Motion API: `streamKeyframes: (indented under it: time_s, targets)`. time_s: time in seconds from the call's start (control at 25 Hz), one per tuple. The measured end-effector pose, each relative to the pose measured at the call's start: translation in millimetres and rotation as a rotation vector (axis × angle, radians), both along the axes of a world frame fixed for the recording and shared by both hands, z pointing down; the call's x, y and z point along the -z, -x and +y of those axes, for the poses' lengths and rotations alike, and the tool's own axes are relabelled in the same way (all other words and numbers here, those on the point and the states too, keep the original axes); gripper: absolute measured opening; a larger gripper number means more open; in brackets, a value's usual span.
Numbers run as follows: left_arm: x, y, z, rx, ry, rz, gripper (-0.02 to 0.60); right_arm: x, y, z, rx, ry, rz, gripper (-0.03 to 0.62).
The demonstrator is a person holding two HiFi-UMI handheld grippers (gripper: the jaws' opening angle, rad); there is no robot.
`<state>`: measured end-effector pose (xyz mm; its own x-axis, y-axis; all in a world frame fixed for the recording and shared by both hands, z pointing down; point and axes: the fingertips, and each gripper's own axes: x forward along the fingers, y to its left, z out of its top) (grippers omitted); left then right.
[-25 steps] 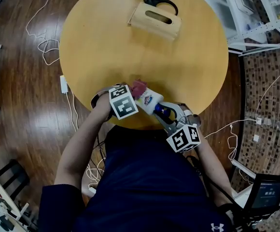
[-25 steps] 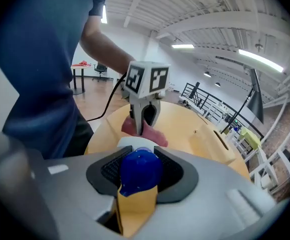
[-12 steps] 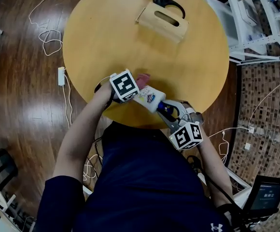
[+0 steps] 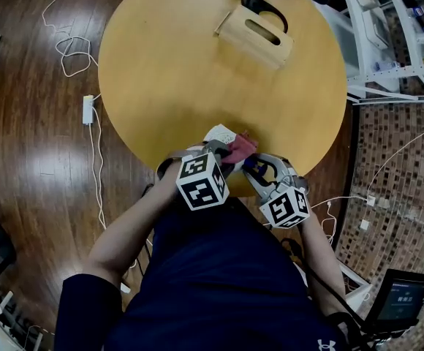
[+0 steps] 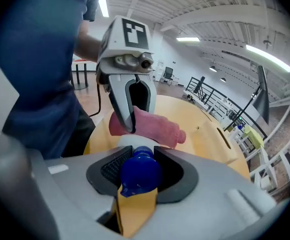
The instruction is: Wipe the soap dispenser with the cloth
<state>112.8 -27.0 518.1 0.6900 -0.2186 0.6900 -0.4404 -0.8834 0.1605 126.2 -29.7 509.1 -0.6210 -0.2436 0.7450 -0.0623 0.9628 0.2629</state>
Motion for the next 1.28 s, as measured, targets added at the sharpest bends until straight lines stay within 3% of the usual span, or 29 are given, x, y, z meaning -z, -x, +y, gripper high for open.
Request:
streamKeyframes:
  time_s: [0.08, 0.16, 0.24, 0.32, 0.4, 0.56, 0.72, 0.84, 0.96, 1.0, 1.16, 1.2, 1.28]
  targets:
    - [-13.6, 4.3, -2.5, 0.054, -0.023, 0.003, 0.091, -3.0, -4.3, 1.2, -0.014, 0.009, 0.016, 0.140]
    - [-35.0, 20.7, -9.1, 0.151, 0.038, 0.010, 0.091, -4.2, -7.9, 2.8, -0.039, 0.023, 0.015, 0.140]
    - [-60.4, 45.5, -17.0, 0.232, 0.095, -0.041, 0.091, -2.7, -8.3, 1.7, -0.075, 0.042, -0.006, 0.140]
    - [-86.9, 70.2, -20.8, 0.278, 0.132, -0.123, 0.091, -0.9, -6.5, -0.8, -0.108, 0.062, -0.025, 0.140]
    - [-103.8, 85.1, -19.7, 0.310, 0.163, -0.157, 0.089, -1.4, -5.7, -1.7, -0.132, 0.080, -0.036, 0.140]
    - [-77.5, 73.9, -16.6, 0.352, 0.132, -0.063, 0.087, -5.3, -7.3, -1.6, -0.195, 0.150, -0.091, 0.140]
    - [-13.4, 24.9, -5.0, 0.274, -0.013, 0.057, 0.089, -4.8, -7.0, -5.1, -0.289, 0.247, -0.149, 0.140]
    - [1.0, 6.6, -1.8, 0.226, -0.109, 0.089, 0.087, -7.1, -10.2, -8.7, -0.361, 0.305, -0.170, 0.140]
    - [-13.1, 14.6, -8.7, 0.272, -0.024, 0.169, 0.094, -10.2, -13.4, -10.7, -0.394, 0.331, -0.181, 0.140]
    - [-22.2, 23.8, -13.9, 0.299, -0.001, 0.146, 0.094, -10.9, -14.5, -11.7, -0.404, 0.340, -0.189, 0.140]
    - [-72.2, 72.3, -27.8, 0.325, -0.020, -0.152, 0.094, -14.7, -21.1, -15.3, -0.453, 0.384, -0.222, 0.140]
    - [-75.9, 78.1, -28.0, 0.326, -0.009, -0.172, 0.094, -14.8, -21.5, -15.8, -0.460, 0.393, -0.229, 0.140]
    - [-62.4, 75.0, -25.3, 0.311, 0.000, -0.133, 0.092, -14.5, -21.6, -16.7, -0.480, 0.422, -0.248, 0.140]
